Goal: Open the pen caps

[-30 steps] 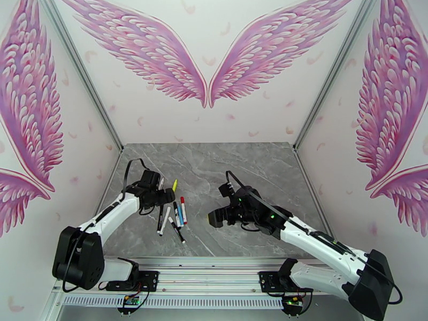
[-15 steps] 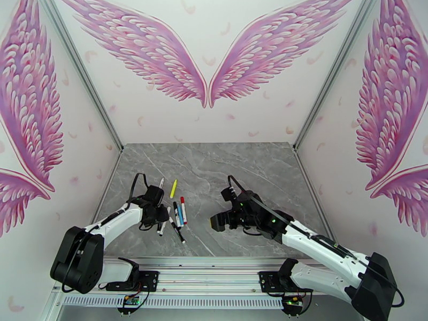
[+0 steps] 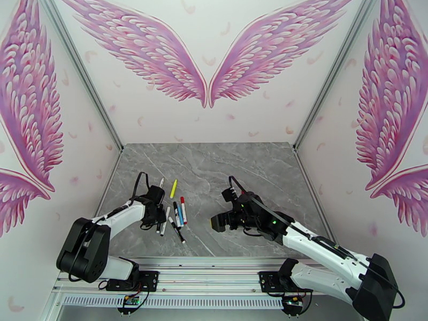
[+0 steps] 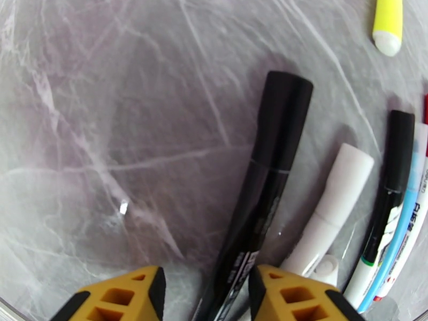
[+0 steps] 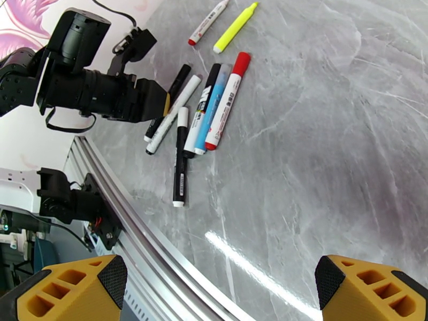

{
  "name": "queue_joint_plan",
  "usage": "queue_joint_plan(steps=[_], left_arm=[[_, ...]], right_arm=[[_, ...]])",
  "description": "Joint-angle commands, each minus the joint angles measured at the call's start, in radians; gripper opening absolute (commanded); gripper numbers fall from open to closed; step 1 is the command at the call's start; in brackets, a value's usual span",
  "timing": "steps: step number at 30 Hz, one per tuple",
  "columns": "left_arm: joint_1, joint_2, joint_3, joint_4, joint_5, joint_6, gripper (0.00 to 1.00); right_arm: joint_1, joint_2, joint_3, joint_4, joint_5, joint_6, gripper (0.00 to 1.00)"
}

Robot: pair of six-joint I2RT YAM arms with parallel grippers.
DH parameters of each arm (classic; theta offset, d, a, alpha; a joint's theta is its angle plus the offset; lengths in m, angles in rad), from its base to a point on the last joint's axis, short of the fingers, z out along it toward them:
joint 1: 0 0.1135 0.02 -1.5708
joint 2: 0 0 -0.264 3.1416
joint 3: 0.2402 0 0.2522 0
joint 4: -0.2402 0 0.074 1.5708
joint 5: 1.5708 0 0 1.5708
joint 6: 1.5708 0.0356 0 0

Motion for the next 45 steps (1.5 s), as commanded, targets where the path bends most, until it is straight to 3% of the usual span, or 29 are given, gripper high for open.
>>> queue_joint_plan(steps=[1, 15, 26, 37, 45], left_arm=[[0.001, 0.03, 0.03, 0.017, -0.017, 0.02, 0.45], [-0.016, 0.081, 0.035, 0.026, -0.054, 0.024, 0.32], [-0.029, 0.037, 0.005, 0.045, -0.07, 0.018, 0.18], [-0.115, -0.151, 0.031, 0.024, -0.079, 0.037, 0.11], [-0.221, -0.321, 0.031, 0.171, 0.088, 0.095, 0.1]], right_arm=[[0.012, 0.002, -0.008, 0.026, 0.008, 0.011, 0.99], [0.012, 0.053, 0.007, 0.05, -0.002, 0.017, 1.0], [0.012, 0.047, 0.016, 0.077, -0.036, 0.049, 0.98], [0.012, 0.039, 0.048, 0.096, -0.032, 0.175, 0.94], [-0.011, 0.039, 0.146, 0.057, -0.108, 0.19, 0.9]])
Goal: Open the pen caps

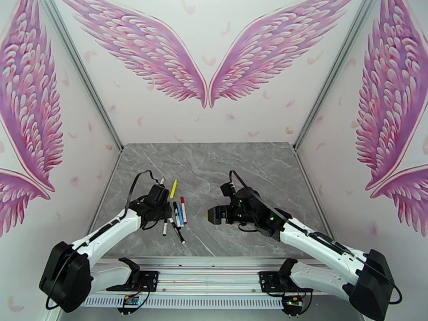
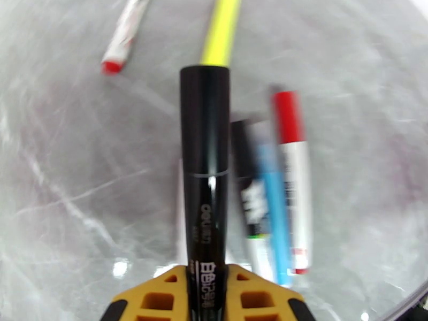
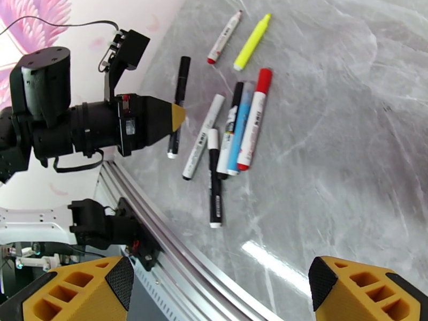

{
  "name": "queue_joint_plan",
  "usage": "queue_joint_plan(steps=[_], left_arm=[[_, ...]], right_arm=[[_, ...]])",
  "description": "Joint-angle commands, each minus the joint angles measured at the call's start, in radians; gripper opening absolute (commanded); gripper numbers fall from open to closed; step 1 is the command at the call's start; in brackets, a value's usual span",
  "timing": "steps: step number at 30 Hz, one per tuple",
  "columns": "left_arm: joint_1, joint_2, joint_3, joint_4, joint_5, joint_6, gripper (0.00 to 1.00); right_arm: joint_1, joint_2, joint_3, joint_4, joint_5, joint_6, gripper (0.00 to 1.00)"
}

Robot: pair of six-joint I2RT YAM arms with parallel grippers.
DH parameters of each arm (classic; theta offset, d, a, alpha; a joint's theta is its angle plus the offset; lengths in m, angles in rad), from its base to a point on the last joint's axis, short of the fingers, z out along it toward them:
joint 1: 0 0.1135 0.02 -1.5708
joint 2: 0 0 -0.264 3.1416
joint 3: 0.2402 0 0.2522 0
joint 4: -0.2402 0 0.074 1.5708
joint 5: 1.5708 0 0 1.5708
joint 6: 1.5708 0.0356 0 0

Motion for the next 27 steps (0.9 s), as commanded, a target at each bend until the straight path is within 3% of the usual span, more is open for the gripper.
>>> queue_joint_plan(steps=[1, 8, 18, 27], left_arm=[[-0.045, -0.056, 0.017, 0.112, 0.107, 0.045, 0.1], [-0.164, -0.091, -0.005, 0.331, 0.299, 0.102, 0.11], [-0.269, -0.05, 0.001, 0.516, 0.496, 0.084, 0.11], [-0.346, 0.002, 0.023, 0.573, 0.503, 0.069, 0.11]], right_arm=[[-0.015, -0.009, 0.065, -0.004, -0.055, 0.029, 0.89], [-0.071, 0.006, 0.115, 0.008, -0.127, 0.044, 0.79], [-0.115, 0.027, 0.162, -0.035, -0.071, 0.012, 0.66], [-0.118, 0.06, 0.189, -0.035, -0.09, 0.004, 0.62]])
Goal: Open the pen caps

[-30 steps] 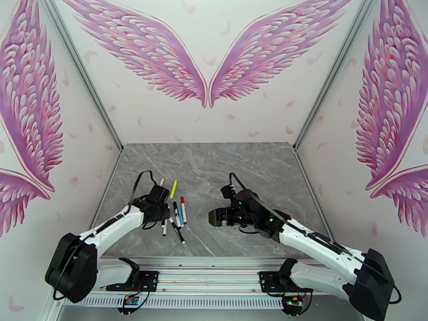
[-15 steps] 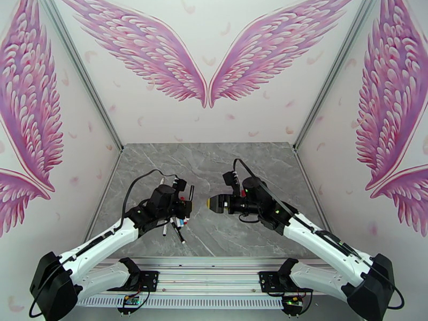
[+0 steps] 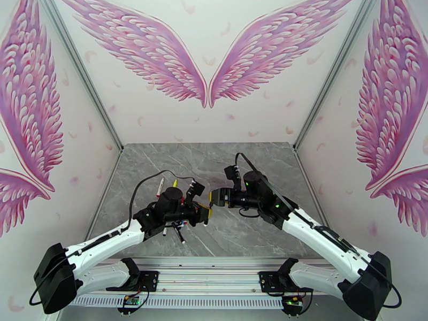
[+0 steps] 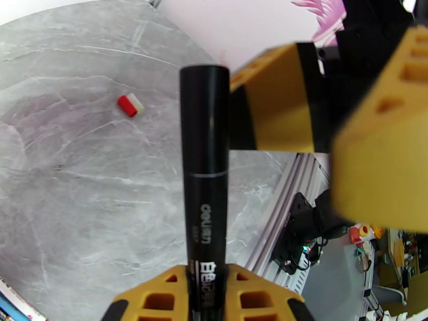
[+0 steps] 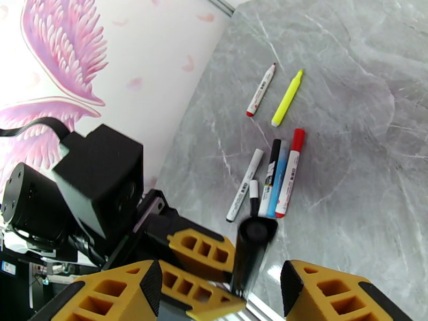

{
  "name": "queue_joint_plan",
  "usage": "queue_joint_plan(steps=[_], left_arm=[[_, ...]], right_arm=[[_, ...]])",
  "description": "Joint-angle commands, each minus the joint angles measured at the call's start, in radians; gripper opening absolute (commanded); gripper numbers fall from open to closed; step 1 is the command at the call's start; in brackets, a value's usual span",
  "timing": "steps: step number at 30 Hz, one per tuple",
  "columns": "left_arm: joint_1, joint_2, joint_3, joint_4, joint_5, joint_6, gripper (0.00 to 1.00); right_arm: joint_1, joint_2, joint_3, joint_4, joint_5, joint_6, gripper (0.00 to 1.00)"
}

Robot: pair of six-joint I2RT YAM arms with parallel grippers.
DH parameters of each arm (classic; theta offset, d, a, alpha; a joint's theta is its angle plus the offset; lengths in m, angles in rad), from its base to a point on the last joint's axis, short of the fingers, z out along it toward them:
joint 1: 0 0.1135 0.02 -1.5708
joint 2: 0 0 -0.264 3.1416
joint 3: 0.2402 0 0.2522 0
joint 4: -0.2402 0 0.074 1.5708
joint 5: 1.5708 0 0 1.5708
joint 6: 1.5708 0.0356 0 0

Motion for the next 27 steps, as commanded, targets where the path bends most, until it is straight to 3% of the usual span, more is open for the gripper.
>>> queue_joint_plan(steps=[1, 6, 24, 27], left_arm=[[-0.025, 0.018, 0.024, 0.057, 0.015, -0.013, 0.11], [-0.044, 0.044, 0.03, 0.082, 0.009, -0.021, 0.11], [-0.059, 0.054, 0.028, 0.078, 0.019, -0.016, 0.11], [-0.058, 0.053, 0.025, 0.098, 0.025, -0.024, 0.2]], right_arm=[[-0.007, 0.012, 0.035, -0.019, 0.0, -0.015, 0.61], [-0.007, 0.015, 0.041, -0.024, -0.003, -0.01, 0.47], [-0.012, 0.016, 0.059, -0.09, 0.054, -0.063, 0.18], [-0.012, 0.015, 0.058, -0.087, 0.053, -0.059, 0.16]])
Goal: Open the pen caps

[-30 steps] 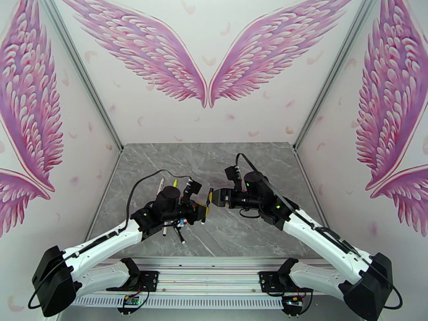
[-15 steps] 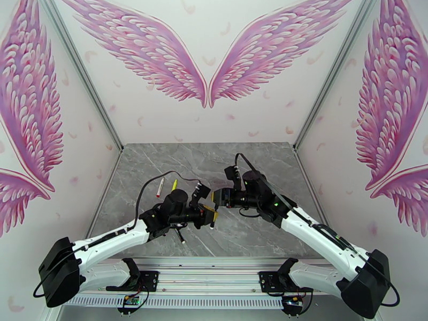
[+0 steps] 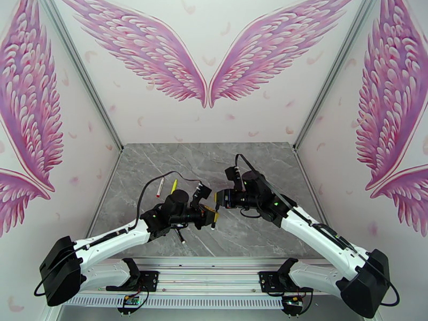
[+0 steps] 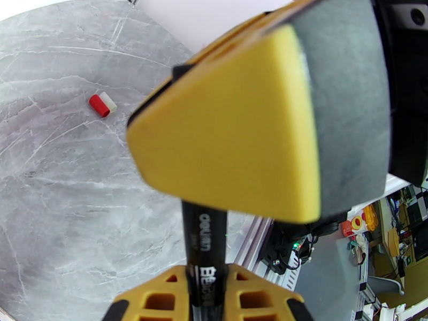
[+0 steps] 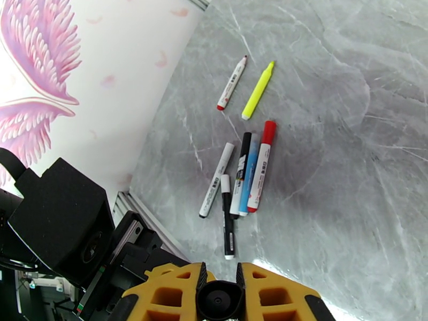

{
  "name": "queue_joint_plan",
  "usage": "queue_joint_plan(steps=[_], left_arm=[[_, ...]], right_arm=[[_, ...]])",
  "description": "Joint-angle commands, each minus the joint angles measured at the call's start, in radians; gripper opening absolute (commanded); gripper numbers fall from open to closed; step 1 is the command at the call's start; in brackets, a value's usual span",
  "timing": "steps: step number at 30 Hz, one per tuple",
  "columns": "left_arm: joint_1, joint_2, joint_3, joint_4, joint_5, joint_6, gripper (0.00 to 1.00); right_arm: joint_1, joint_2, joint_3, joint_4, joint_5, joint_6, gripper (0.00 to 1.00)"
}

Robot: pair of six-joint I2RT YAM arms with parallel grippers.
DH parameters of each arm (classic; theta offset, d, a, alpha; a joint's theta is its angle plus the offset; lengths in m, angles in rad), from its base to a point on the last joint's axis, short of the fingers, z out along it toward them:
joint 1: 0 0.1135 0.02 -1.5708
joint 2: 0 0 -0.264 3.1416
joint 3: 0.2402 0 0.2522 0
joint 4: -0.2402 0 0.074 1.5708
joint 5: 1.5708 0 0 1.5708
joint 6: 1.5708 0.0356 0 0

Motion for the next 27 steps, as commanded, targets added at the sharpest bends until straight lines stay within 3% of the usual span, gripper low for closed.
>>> queue_joint_plan(steps=[1, 5, 8, 17, 19, 27], left_arm=[[-0.007, 0.004, 0.02, 0.041, 0.026, -0.011, 0.24], [-0.008, 0.019, 0.004, 0.134, 0.039, -0.05, 0.34], [-0.009, 0.035, 0.006, 0.153, 0.031, -0.057, 0.35], [-0.005, 0.005, -0.03, 0.164, -0.048, -0.08, 0.06], [-0.002, -0.03, -0.054, 0.193, -0.059, -0.098, 0.03], [0.002, -0.069, -0.066, 0.239, 0.122, -0.104, 0.02]], right_arm=[[-0.003, 0.0, 0.038, 0.006, -0.005, -0.001, 0.16], [-0.002, -0.002, 0.021, 0.058, -0.05, 0.036, 0.15], [-0.003, -0.005, 0.012, 0.087, -0.074, 0.061, 0.15], [-0.011, -0.039, 0.005, 0.033, 0.012, 0.083, 0.13], [-0.026, -0.058, -0.013, 0.039, 0.031, 0.103, 0.12], [-0.076, -0.113, -0.097, 0.286, -0.195, 0.1, 0.12]])
